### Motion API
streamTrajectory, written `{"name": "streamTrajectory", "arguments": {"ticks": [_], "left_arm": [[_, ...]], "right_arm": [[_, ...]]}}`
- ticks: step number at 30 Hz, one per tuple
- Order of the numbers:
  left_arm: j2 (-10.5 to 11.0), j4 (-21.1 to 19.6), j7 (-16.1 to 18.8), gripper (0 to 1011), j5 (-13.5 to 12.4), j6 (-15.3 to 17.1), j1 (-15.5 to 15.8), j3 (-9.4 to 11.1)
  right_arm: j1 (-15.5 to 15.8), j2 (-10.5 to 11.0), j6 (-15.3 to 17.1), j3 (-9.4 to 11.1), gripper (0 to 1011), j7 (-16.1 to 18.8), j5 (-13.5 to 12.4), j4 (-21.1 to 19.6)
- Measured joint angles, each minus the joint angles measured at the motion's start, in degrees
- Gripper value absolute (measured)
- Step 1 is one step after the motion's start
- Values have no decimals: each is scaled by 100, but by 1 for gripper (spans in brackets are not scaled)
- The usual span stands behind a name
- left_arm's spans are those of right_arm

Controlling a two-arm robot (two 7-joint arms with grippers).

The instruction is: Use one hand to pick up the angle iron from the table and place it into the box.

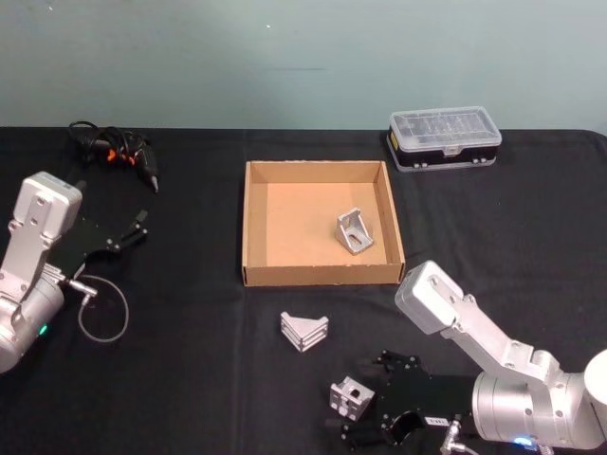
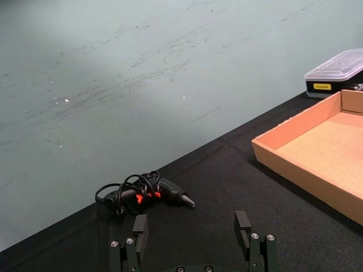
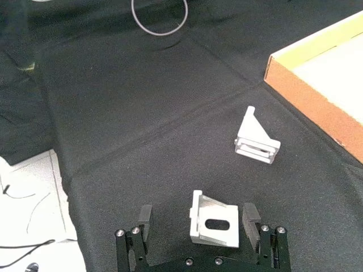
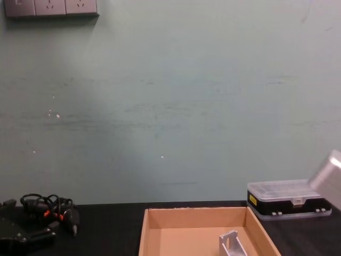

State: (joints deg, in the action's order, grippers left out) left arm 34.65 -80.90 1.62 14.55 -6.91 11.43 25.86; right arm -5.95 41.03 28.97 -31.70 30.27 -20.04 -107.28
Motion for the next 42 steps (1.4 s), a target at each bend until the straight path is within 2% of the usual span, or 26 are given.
{"name": "streamTrajectory", "arguments": {"ticks": [14, 15, 18, 20, 21, 25, 32, 34, 35, 36, 42], "left_arm": [[0, 0, 0, 1000, 0, 0, 1, 0], [0, 0, 0, 1000, -1, 0, 0, 0], [0, 0, 0, 1000, 0, 0, 1, 0], [0, 0, 0, 1000, 0, 0, 1, 0], [0, 0, 0, 1000, 0, 0, 0, 0], [0, 0, 0, 1000, 0, 0, 0, 0], [0, 0, 0, 1000, -1, 0, 0, 0], [0, 0, 0, 1000, 0, 0, 0, 0], [0, 0, 0, 1000, -1, 0, 0, 0], [0, 0, 0, 1000, 0, 0, 0, 0], [0, 0, 0, 1000, 0, 0, 0, 0]], "right_arm": [[-67, -60, -51, -138, 994, -3, 114, 112], [-67, -64, -52, -143, 954, -3, 120, 117], [-70, -67, -53, -154, 916, -3, 136, 127], [-74, -68, -53, -161, 862, 1, 150, 131], [-75, -67, -53, -163, 802, 4, 158, 132], [-68, -66, -56, -164, 734, 5, 168, 132], [-49, -72, -75, -161, 466, 11, 200, 130], [-49, -72, -87, -160, 405, 27, 211, 130], [-49, -72, -87, -160, 405, 27, 211, 130], [-48, -75, -93, -161, 343, 29, 221, 135], [-40, -95, -104, -178, 166, 40, 245, 155]]}}
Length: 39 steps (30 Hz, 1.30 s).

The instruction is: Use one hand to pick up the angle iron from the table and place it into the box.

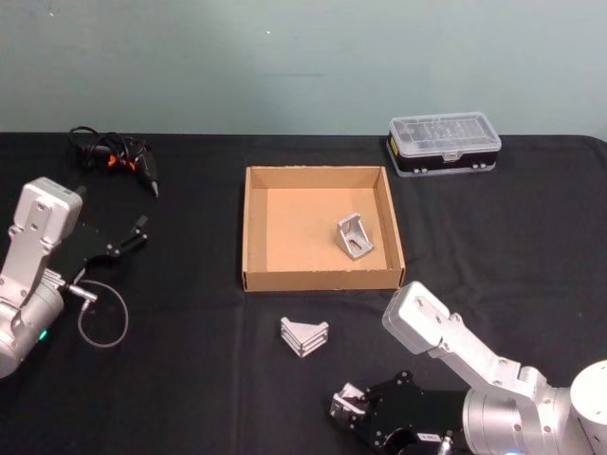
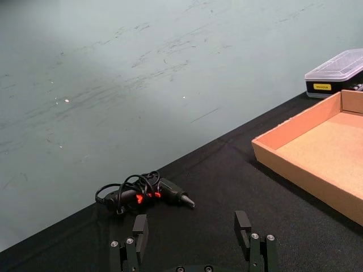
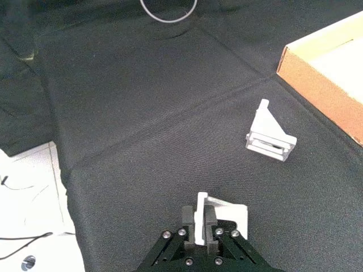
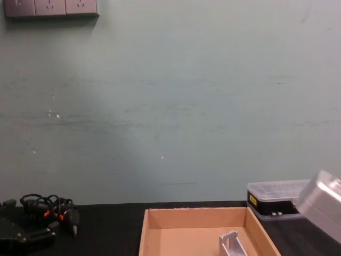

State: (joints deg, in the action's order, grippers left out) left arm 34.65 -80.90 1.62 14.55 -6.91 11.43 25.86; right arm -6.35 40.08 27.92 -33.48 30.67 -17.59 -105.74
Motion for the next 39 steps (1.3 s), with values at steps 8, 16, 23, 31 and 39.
{"name": "streamTrajectory", "arguments": {"ticks": [8, 16, 23, 31, 39], "left_arm": [[0, 0, 0, 1000, 0, 0, 0, 0], [0, 0, 0, 1000, 0, 0, 0, 0], [0, 0, 0, 1000, 0, 0, 0, 0], [0, 0, 0, 1000, 0, 0, 0, 0], [0, 0, 0, 1000, 0, 0, 0, 0]], "right_arm": [[-27, -23, -11, -19, 81, 28, 49, 12], [55, -8, -99, 126, 81, -63, 50, -145], [180, 27, -256, 509, 80, -312, -49, -442], [172, -107, -489, 976, 81, -592, -185, -578], [-273, -504, -615, 951, 81, -694, -113, -255]]}}
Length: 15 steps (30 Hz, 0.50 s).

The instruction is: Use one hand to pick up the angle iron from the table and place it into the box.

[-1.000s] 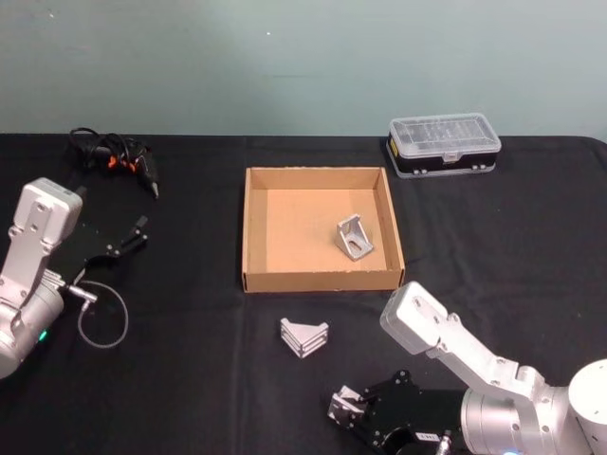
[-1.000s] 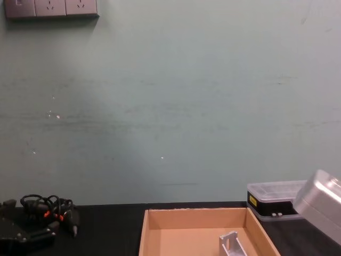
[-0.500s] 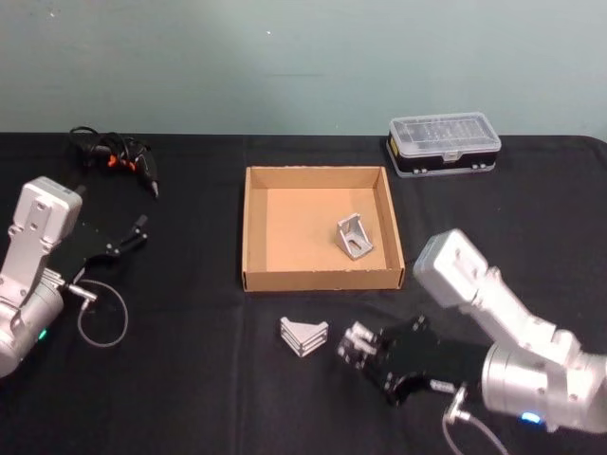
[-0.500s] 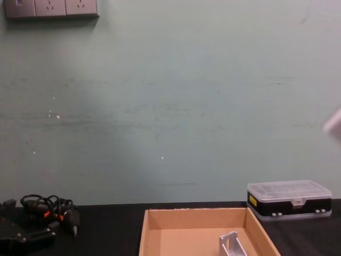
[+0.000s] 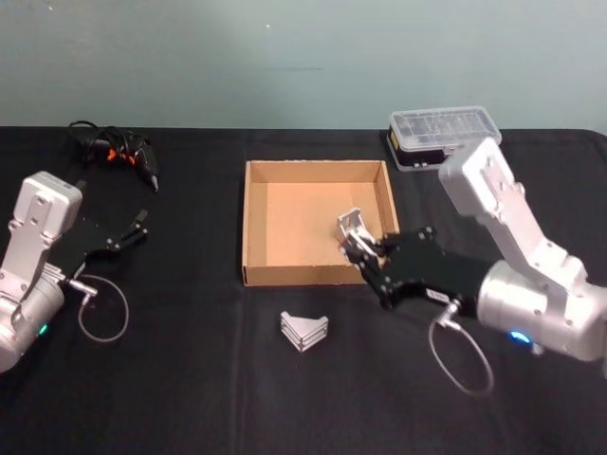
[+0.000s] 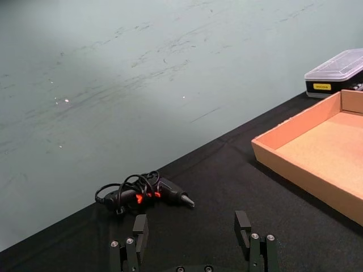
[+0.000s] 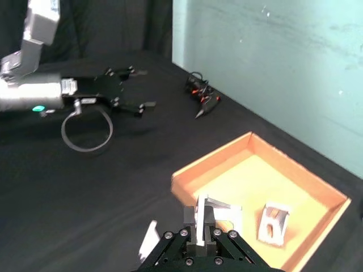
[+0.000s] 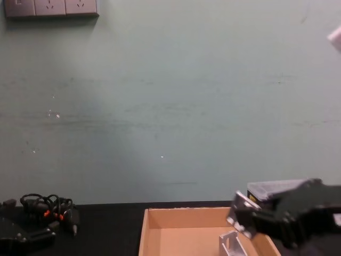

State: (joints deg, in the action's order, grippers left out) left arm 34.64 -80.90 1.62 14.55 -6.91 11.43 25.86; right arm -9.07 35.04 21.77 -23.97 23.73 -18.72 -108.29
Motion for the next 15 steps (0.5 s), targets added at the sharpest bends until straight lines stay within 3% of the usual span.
{"name": "streamTrajectory", "arguments": {"ticks": [15], "left_arm": [[0, 0, 0, 1000, 0, 0, 0, 0]], "right_arm": [[-1294, -1064, 3, -587, 81, 73, 371, 1635]]}}
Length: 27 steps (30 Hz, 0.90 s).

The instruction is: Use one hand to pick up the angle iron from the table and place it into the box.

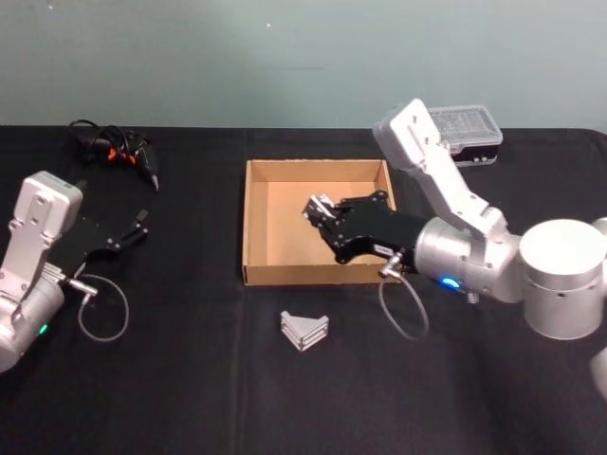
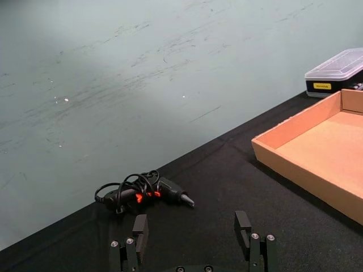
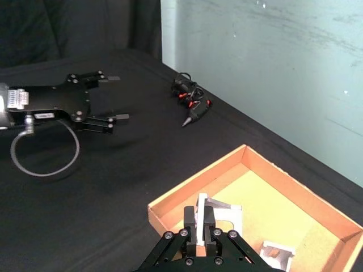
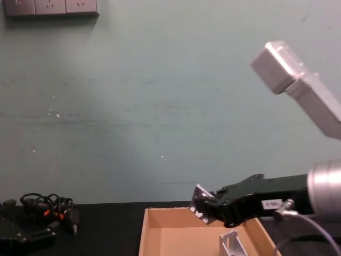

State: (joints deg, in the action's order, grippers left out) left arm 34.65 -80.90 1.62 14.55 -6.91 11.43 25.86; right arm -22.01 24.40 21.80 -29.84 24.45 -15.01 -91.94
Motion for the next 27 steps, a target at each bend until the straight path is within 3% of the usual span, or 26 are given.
{"name": "streamTrajectory", "arguments": {"ticks": [10, 12, 27], "left_arm": [[0, 0, 0, 1000, 0, 0, 0, 0], [0, 0, 0, 1000, 0, 0, 0, 0], [0, 0, 0, 1000, 0, 0, 0, 0]], "right_arm": [[-492, -382, 1, -241, 81, 136, 210, 848], [-652, -491, -17, -318, 81, 214, 277, 1186], [-1088, -884, -183, -559, 80, 500, 465, 2279]]}}
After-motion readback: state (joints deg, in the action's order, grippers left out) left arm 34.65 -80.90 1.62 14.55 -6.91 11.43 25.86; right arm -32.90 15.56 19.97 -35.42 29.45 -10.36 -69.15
